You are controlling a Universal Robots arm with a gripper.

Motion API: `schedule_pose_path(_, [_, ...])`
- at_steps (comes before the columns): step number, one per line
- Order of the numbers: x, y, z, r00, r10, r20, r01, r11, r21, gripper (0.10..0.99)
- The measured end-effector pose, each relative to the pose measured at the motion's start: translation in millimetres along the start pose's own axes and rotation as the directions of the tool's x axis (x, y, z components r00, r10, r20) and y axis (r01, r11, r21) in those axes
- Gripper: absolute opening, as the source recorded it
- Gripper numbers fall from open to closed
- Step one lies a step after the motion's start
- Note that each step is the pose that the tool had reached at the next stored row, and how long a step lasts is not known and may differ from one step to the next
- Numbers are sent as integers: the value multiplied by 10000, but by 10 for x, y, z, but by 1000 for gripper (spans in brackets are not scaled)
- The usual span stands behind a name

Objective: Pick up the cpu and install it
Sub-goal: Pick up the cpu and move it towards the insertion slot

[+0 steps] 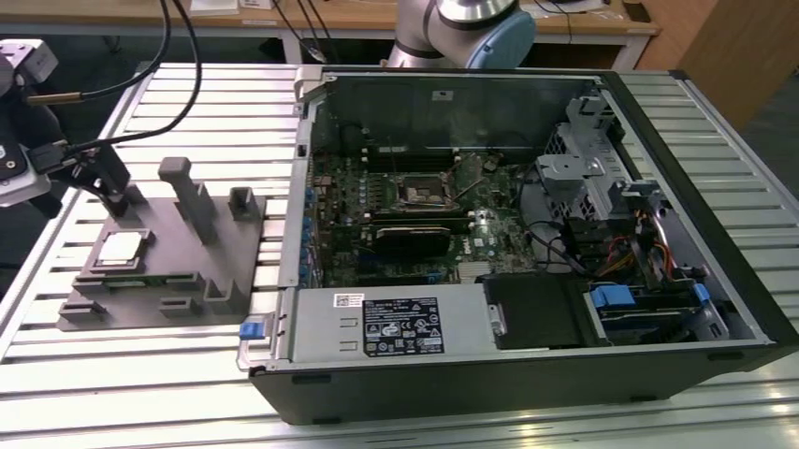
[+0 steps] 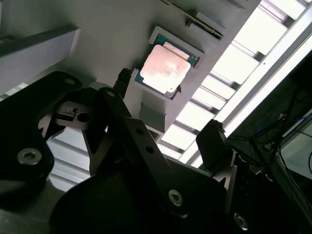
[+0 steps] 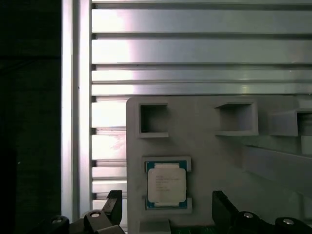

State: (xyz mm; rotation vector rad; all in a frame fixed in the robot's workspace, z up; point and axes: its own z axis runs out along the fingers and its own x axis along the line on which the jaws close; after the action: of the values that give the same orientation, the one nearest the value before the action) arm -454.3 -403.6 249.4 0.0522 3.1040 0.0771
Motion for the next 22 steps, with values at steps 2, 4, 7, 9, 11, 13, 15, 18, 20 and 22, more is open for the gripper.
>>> schedule_pose_path(2, [1, -1, 20, 10000, 0, 0, 0, 10000, 0, 820])
schedule_pose_path(4, [2, -2, 45, 10000, 0, 0, 0, 10000, 0, 820])
schedule_pose_path(7, [1, -22, 165, 10000, 2, -32, -2, 10000, -5, 820])
schedule_pose_path(9, [-9, -30, 184, 10000, 5, -96, -6, 10000, -33, 820])
schedule_pose_path(11, [-11, -39, 216, 9999, 7, -106, -7, 10000, -40, 820])
schedule_pose_path(13, [-9, -44, 252, 9999, 8, -106, -8, 10000, -40, 820])
schedule_pose_path(15, [-9, -48, 290, 9999, 6, -106, -7, 10000, -41, 820])
schedule_pose_path(18, [-9, -50, 337, 9999, 7, -105, -7, 10000, -41, 820])
schedule_pose_path(20, [-10, -51, 366, 9999, 8, -105, -8, 10000, -41, 820])
schedule_pose_path(22, [-11, -53, 398, 9999, 10, -105, -10, 10000, -41, 820])
